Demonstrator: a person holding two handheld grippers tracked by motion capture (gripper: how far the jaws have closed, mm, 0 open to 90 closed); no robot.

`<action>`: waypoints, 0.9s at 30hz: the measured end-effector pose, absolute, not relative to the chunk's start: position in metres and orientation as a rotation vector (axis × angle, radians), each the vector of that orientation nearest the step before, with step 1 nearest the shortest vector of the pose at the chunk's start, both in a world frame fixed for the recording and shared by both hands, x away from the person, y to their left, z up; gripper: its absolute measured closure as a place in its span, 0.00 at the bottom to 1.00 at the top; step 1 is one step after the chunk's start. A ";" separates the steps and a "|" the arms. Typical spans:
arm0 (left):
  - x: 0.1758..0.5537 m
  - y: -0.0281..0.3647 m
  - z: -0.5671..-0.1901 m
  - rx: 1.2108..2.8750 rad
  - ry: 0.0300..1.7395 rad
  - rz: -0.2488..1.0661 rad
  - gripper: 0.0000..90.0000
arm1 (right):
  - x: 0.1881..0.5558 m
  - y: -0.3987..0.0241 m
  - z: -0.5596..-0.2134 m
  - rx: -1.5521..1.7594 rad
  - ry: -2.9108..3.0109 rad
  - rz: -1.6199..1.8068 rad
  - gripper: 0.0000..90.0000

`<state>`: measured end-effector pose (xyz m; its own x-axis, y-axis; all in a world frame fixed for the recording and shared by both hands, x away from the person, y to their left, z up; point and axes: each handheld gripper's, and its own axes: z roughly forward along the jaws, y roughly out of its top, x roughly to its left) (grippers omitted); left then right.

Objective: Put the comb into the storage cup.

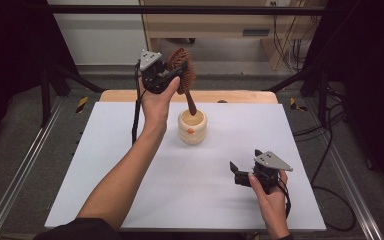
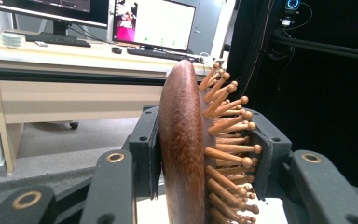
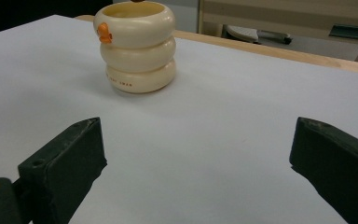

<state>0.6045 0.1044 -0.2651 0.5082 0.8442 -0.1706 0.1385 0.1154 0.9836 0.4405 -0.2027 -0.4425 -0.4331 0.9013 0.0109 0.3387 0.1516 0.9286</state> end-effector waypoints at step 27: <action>0.603 0.099 -0.277 1.412 0.944 0.629 0.58 | 0.440 -0.202 -0.444 1.173 1.870 1.253 0.04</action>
<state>0.6034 0.0990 -0.2771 0.5146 0.8403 -0.1705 0.1656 0.0978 0.9813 0.4405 -0.2019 -0.4436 -0.4338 0.9010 -0.0019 0.3409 0.1661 0.9253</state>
